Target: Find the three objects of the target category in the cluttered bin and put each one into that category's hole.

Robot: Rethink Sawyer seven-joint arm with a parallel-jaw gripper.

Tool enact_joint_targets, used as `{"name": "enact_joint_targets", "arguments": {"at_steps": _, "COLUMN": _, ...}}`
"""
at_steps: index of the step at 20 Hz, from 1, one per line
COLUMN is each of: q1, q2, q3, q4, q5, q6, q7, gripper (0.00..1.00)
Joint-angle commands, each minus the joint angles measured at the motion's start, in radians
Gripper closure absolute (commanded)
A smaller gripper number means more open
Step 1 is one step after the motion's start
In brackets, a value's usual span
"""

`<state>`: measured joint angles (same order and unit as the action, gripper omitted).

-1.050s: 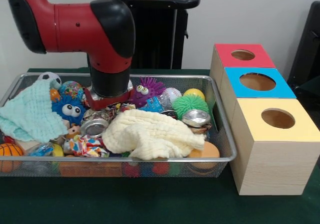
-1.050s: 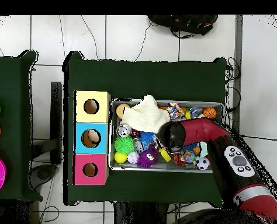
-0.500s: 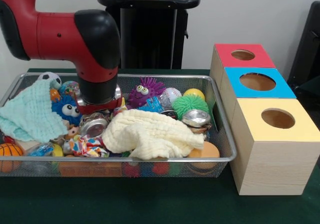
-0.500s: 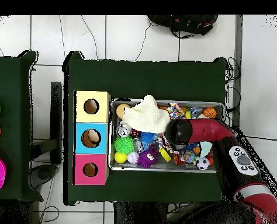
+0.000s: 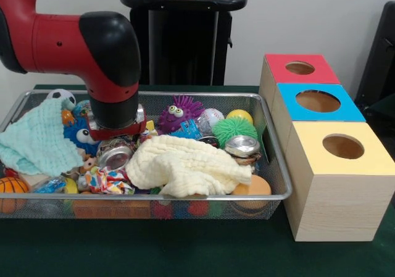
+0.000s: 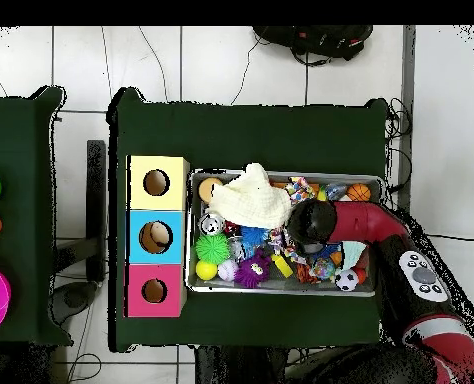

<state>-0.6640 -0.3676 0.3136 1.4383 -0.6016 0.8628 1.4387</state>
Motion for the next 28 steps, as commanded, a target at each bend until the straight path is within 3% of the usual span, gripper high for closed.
{"name": "enact_joint_targets", "arguments": {"at_steps": 1, "q1": -0.021, "q2": 0.034, "q3": 0.014, "q4": -0.106, "q5": 0.043, "q6": 0.025, "q7": 0.024, "gripper": 0.00}}
{"name": "enact_joint_targets", "arguments": {"at_steps": 6, "q1": -0.019, "q2": 0.020, "q3": 0.029, "q4": -0.120, "q5": 0.055, "q6": 0.039, "q7": -0.013, "gripper": 0.00}}
{"name": "enact_joint_targets", "arguments": {"at_steps": 13, "q1": -0.046, "q2": 0.031, "q3": 0.083, "q4": -0.087, "q5": 0.047, "q6": -0.092, "q7": -0.052, "gripper": 0.00}}
{"name": "enact_joint_targets", "arguments": {"at_steps": 14, "q1": -0.046, "q2": 0.032, "q3": 0.084, "q4": -0.088, "q5": 0.047, "q6": -0.091, "q7": -0.051, "gripper": 1.00}}
{"name": "enact_joint_targets", "arguments": {"at_steps": 28, "q1": -0.033, "q2": 0.026, "q3": 0.076, "q4": -0.092, "q5": 0.041, "q6": -0.085, "q7": -0.038, "gripper": 1.00}}
